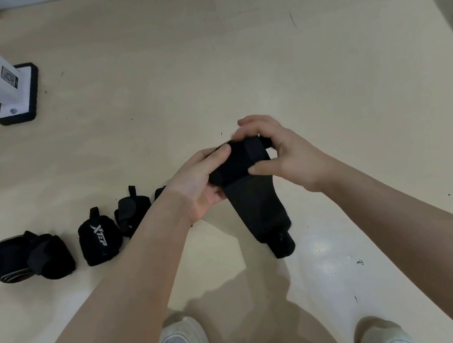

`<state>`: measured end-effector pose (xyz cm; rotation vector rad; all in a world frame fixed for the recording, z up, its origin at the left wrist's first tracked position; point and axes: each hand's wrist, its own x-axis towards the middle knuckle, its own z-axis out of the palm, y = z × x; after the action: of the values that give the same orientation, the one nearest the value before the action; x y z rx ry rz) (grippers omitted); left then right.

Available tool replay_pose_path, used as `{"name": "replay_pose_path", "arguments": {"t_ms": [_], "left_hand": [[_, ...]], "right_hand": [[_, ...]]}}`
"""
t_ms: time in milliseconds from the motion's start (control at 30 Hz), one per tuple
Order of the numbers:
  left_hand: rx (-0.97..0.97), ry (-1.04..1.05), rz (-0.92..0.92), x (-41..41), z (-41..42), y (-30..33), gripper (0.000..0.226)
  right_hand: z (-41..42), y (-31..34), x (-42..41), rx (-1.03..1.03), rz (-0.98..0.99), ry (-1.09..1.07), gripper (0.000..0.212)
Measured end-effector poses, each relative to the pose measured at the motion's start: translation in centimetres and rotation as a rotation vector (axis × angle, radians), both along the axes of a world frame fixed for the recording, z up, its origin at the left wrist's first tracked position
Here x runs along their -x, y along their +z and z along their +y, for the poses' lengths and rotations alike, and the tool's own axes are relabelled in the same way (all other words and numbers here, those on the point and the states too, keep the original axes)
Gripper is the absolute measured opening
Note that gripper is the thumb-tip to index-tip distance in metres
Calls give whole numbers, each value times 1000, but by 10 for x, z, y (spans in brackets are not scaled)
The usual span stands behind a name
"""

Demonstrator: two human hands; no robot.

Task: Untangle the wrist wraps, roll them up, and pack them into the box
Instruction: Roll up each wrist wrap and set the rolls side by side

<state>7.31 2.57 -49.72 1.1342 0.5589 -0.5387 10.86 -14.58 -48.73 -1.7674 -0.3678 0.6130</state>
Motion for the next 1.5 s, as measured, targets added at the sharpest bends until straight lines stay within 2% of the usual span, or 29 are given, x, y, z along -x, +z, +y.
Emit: {"name": "replay_pose_path", "arguments": {"t_ms": [67, 133, 200, 233, 400, 500, 633, 700, 767, 867, 1033, 1133, 1233, 1333, 1400, 1500], "left_hand": [[-79, 2, -71, -1, -1, 3, 17], [-178, -31, -149, -1, -5, 7, 24], [-268, -56, -222, 0, -8, 10, 29], [-296, -60, -256, 0, -8, 11, 31], [-330, -43, -346, -1, -5, 17, 41], [-325, -21, -375, -2, -5, 20, 50], [-286, -42, -288, -6, -4, 19, 62], [-245, -167, -168, -5, -1, 18, 80], [-260, -279, -44, -1, 0, 20, 87], [-285, -293, 32, -1, 2, 18, 79], [-125, -196, 65, 0, 2, 17, 40], [-25, -158, 88, 1, 3, 19, 49], [-17, -111, 116, 0, 3, 20, 53], [-68, -94, 115, 0, 1, 17, 25], [-63, -49, 95, -1, -1, 16, 18], [-91, 36, 21, -5, -2, 13, 38]], "right_hand": [[-3, -3, -2, -76, 276, -101, 66], [-8, -6, -5, -69, 409, -159, 52], [-9, -7, -7, -66, 414, -119, 29], [-10, -8, -7, -73, 396, -92, 25], [-15, -8, -10, -136, 340, -13, 46], [-15, -4, -11, -195, 336, -29, 37], [-14, 2, -13, -254, 419, -76, 34], [-17, 2, -13, -287, 496, -101, 35], [-19, 1, -13, -305, 538, -113, 33], [-21, -2, -12, -263, 503, -122, 34], [-19, -5, -14, -170, 369, -156, 39], [-18, -4, -13, -119, 252, -122, 43], [-17, -4, -10, -73, 126, -61, 48], [-18, -7, -9, -5, 37, -42, 52], [-20, -9, -7, -34, 100, -40, 58], [-23, -14, -3, -129, 394, -119, 70]]}}
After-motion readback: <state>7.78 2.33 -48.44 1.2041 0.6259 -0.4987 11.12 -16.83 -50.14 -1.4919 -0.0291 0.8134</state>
